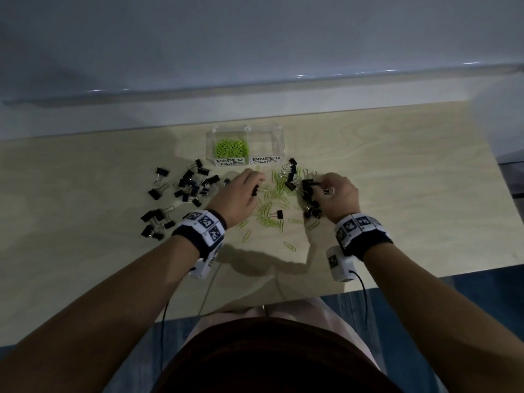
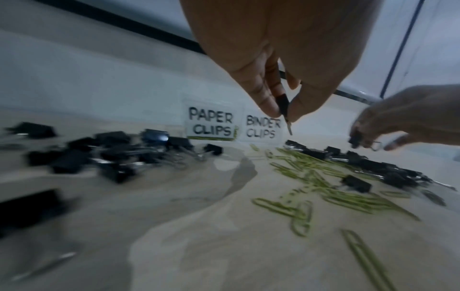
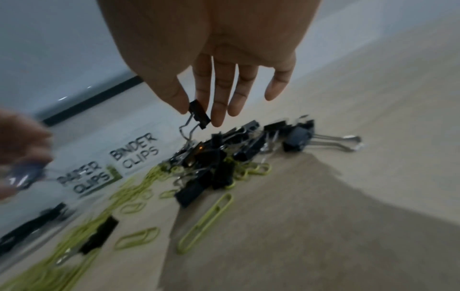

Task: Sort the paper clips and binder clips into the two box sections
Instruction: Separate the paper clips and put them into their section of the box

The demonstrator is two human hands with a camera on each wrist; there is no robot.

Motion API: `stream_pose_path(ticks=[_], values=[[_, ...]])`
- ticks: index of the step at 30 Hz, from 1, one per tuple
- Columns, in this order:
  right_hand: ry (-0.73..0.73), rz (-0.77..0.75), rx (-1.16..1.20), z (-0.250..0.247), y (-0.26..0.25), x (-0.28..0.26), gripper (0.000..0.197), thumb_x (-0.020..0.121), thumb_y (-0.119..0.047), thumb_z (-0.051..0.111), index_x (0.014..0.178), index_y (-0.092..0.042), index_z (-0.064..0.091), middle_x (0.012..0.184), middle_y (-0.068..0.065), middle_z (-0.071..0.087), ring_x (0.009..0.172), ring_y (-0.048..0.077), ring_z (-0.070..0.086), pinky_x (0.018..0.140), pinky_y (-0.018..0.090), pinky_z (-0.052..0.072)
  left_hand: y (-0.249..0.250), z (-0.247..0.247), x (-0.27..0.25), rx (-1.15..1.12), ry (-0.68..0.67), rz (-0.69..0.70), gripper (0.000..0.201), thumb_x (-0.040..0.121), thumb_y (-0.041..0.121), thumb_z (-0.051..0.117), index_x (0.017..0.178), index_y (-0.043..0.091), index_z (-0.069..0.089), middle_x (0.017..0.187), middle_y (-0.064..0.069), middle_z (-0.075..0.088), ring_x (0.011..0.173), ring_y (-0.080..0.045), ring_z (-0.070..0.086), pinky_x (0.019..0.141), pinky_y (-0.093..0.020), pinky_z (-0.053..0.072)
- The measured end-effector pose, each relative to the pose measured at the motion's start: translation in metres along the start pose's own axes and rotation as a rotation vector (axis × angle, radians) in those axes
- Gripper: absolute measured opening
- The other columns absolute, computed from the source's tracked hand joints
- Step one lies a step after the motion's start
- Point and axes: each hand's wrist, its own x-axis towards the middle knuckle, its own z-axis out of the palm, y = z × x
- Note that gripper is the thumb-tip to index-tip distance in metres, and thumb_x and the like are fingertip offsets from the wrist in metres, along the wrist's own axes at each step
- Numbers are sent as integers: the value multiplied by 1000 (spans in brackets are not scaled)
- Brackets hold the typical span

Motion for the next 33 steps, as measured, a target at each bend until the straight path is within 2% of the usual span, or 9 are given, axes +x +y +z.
stream_pose_path(ticks=[3,7,11,14,16,19,24,29,33], values=[[9,60,-71,-6,8,-2,25,78,-33,55,97,-18,62,98,4,65,97,29,57,85,47,45,-26,-12,-13,-58,92,-103,38,86,7,58,122,12,47,123,-7,50,95,-13,55,80,-23,45],[-21,-188,-298,6,0,-18,29,78,-28,60,105,-20,61,109,3,57,100,26,50,85,44,38,-62,-11,-34,-170,172,-259,41,85,6,60,122,12,45,117,-7,53,92,-15,56,82,-33,52],[-235,-430,-425,22,-33,-38,34,80,-31,46,107,-21,62,110,4,59,100,29,52,85,49,37,-74,-4,-48,-228,253,-297,41,81,0,60,119,9,48,108,-8,59,94,-16,56,84,-31,51],[-407,-379,-491,28,-44,-40,35,86,-30,50,121,-24,55,126,0,51,114,26,43,95,52,31,-77,1,-54,-123,254,-287,41,78,1,61,116,12,51,108,-6,60,102,-22,54,89,-39,49],[-388,-351,-487,32,-43,-38,32,86,-30,54,117,-21,58,124,0,51,114,25,43,95,50,31,-75,1,-57,-74,240,-304,41,79,5,61,117,13,50,113,-8,55,108,-24,49,92,-38,46],[-337,-358,-483,36,-39,-35,25,83,-24,58,105,-14,61,112,3,57,106,27,48,88,47,33,-60,5,-60,-102,191,-292,41,81,10,63,120,13,50,118,-5,51,106,-17,49,91,-29,44],[-178,-342,-289,27,-19,-31,1,76,-13,63,77,-13,62,81,1,63,81,26,58,80,40,32,-31,28,-61,-139,-111,-222,47,82,21,68,125,17,49,121,1,47,95,-8,47,89,-29,47],[-9,-59,-227,4,9,-22,3,82,-18,61,83,-19,64,86,0,65,86,24,57,80,38,34,-13,38,-35,-161,15,-224,38,86,13,62,123,13,52,118,-3,52,92,-10,50,88,-25,47],[0,-151,-278,4,3,-18,11,83,-17,61,92,-13,66,96,6,64,90,29,56,81,42,40,-11,28,1,22,67,-151,38,90,11,54,128,10,50,129,-8,48,118,-23,43,100,-35,39]])
